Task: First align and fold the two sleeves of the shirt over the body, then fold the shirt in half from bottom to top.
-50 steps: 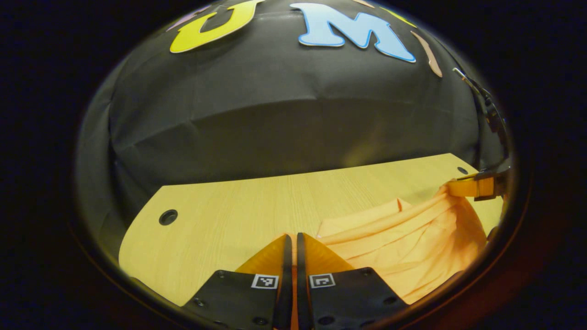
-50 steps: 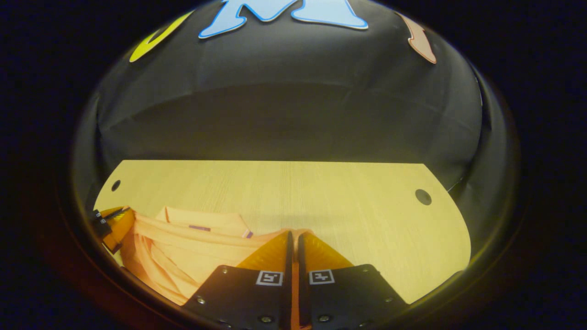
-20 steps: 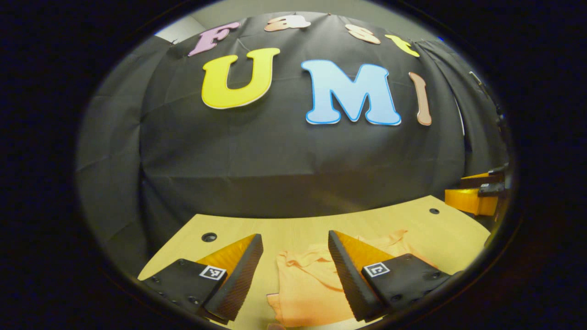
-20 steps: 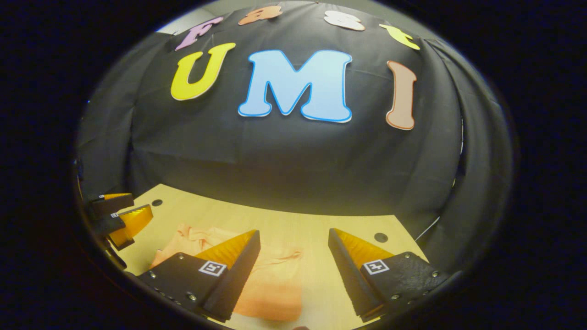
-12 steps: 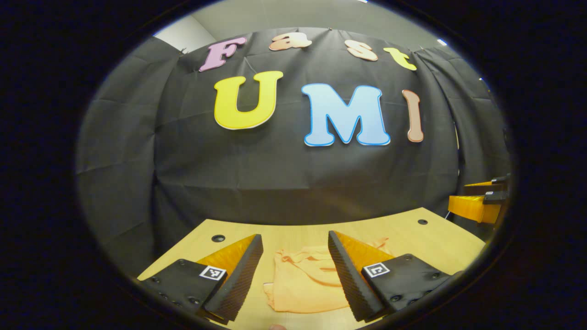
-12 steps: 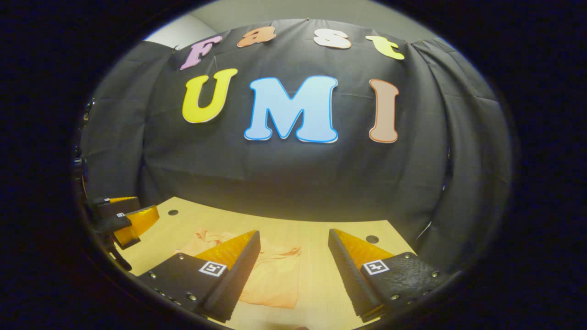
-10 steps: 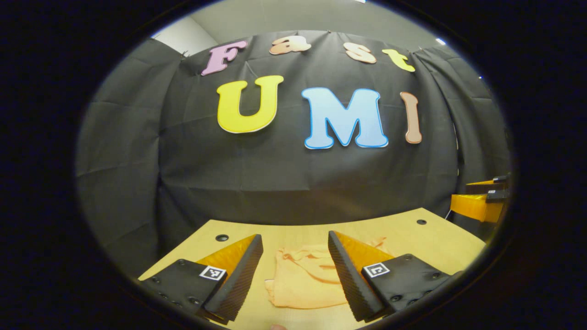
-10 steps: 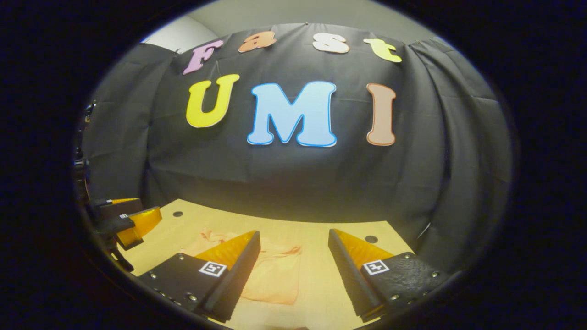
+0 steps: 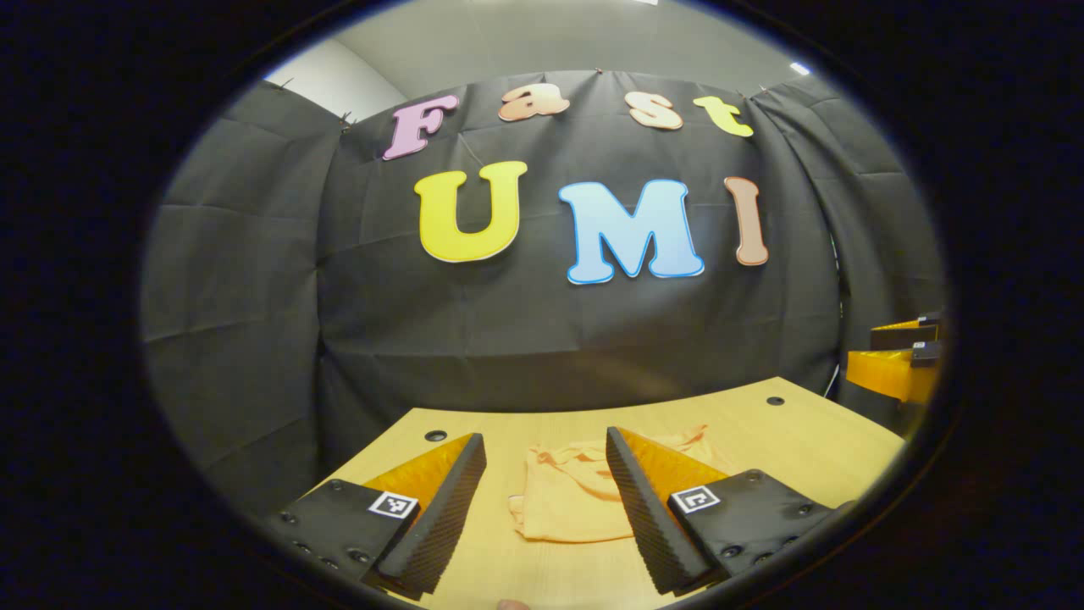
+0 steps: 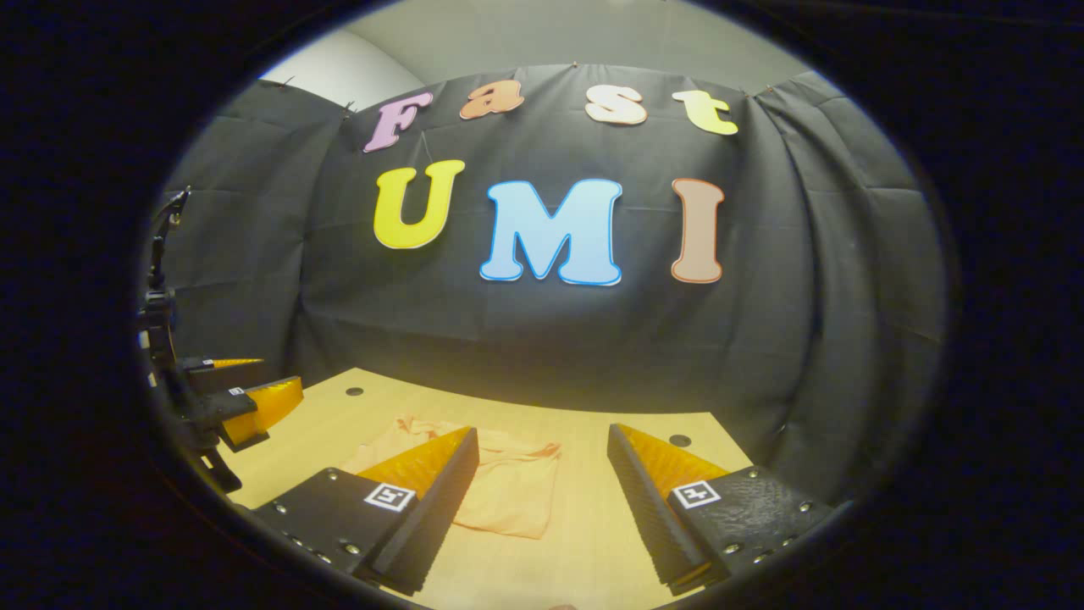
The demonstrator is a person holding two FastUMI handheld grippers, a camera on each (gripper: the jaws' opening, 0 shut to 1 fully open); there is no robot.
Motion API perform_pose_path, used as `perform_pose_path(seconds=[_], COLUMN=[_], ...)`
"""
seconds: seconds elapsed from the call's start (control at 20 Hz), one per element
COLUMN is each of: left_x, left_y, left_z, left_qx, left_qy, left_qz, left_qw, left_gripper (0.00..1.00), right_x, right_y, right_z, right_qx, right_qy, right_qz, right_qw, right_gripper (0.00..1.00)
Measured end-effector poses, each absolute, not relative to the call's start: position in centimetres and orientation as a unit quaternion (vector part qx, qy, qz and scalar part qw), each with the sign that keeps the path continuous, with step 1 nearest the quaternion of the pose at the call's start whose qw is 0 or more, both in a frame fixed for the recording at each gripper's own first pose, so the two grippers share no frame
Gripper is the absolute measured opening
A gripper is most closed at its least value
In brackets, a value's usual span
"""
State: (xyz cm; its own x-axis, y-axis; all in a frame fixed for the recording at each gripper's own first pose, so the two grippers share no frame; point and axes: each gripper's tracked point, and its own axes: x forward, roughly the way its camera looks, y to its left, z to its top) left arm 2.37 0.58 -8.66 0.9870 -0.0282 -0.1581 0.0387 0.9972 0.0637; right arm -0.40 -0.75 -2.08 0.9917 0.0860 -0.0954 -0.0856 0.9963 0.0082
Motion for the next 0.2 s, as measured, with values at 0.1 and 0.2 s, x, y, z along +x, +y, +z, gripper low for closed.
perform_pose_path(seconds=[0.1,0.2], left_x=[2.05,1.69], left_y=[0.83,0.94], left_z=[-8.43,-8.01], left_qx=[0.033,0.029], left_qy=[0.080,0.074], left_qz=[-0.018,-0.022], left_qw=[0.996,0.997], left_gripper=[0.95,0.95], right_x=[-0.97,-1.20], right_y=[-0.29,-0.08], right_z=[-2.18,-2.17], right_qx=[0.006,0.007], right_qy=[0.052,0.055], right_qz=[0.041,0.037], right_qw=[0.998,0.998], right_gripper=[0.94,0.95])
